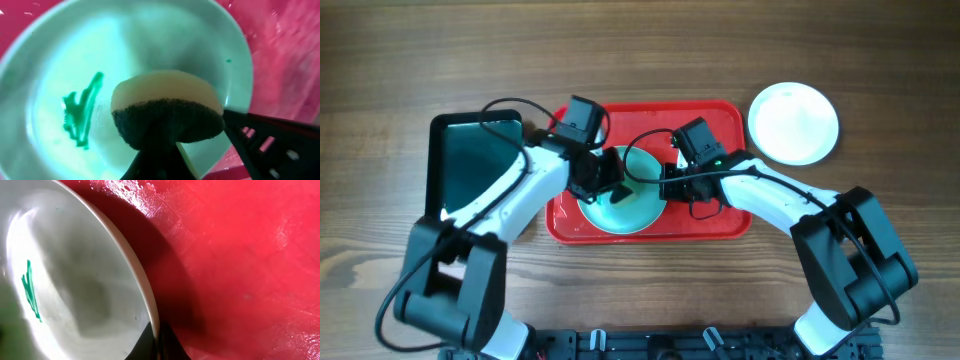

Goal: Clean dirty plates on tray and stack at the side
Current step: 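Scrub the light-blue plate with the sponge in the left gripper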

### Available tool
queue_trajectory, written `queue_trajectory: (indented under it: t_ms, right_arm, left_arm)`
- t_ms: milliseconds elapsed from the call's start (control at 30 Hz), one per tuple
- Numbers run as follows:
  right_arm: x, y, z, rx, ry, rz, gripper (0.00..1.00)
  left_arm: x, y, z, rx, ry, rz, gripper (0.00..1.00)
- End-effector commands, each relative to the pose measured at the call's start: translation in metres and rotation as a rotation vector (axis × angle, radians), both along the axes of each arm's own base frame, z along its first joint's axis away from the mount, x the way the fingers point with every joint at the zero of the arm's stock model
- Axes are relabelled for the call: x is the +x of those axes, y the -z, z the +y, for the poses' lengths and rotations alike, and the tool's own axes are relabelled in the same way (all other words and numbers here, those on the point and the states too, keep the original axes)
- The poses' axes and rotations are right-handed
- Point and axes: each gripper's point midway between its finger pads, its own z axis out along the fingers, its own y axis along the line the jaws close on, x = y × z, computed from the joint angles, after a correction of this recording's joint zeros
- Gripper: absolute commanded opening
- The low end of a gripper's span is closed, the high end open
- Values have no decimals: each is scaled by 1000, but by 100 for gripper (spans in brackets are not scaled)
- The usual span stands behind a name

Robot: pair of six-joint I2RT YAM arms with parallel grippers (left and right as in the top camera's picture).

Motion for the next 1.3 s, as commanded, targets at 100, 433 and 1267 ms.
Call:
queue_trajectory:
  t_ms: [100, 433, 1267]
  right_arm:
    - [-7, 20, -15, -86, 10, 26, 4]
    - [-7, 21, -18, -99, 14, 25, 4]
    - [-8, 23, -24, -130, 23, 27, 4]
  left_arm:
    - [-8, 51, 41, 291, -1, 59, 4]
    - [21, 22, 122, 764, -88, -135, 4]
    - [36, -18, 146, 693, -229, -224, 4]
